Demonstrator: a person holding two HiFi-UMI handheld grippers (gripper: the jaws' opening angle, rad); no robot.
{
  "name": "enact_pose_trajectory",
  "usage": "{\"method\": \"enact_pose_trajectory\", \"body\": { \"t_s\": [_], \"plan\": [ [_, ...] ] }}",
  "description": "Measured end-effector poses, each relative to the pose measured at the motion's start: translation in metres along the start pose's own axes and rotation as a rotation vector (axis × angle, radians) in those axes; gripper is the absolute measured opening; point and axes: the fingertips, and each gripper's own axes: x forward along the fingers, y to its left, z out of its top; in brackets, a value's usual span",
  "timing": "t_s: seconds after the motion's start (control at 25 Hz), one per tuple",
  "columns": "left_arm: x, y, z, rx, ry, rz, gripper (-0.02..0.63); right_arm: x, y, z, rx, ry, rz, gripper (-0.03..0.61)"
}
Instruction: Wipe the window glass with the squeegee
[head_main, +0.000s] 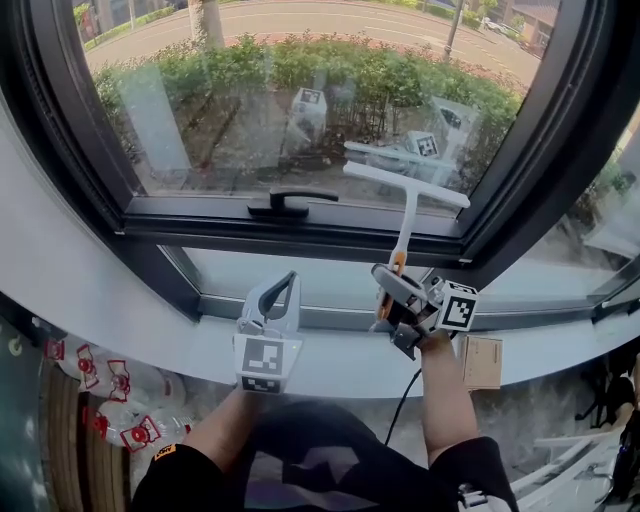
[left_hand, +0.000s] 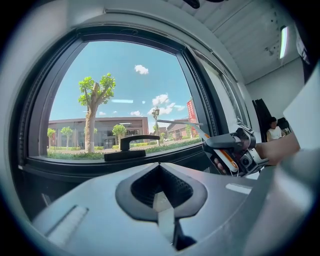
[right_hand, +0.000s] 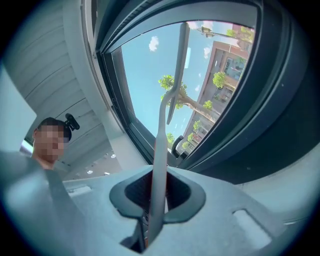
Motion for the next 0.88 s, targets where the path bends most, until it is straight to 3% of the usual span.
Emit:
{"method": "enact_pose_trajectory", "body": {
  "t_s": [0.2,0.44,0.76,0.88],
  "plan": [
    [-0.015,0.007,-0.017,-0.023,0.017,0.028,0.011,-0.005,0.013,0.001,-0.07,-0.035,-0.044,0.025],
    [-0.057,0.037,-0.059,-0.103,0.086,0.144,0.011,-0.017,0.032,0.002,-0.164,-0.072,-0.111,0.025],
    [-0.11,0.055,-0.084,-0.184,0.143,0.251,0.011,-0.011,0.045,-0.028,-0.242,-0.055,-0.212,0.025],
    [-0.122,0.061,-0.098,-0.193,0.173,0.283,0.011,0.001,0.05,-0.058,-0.211,-0.005,-0.205,0.025]
  ]
}}
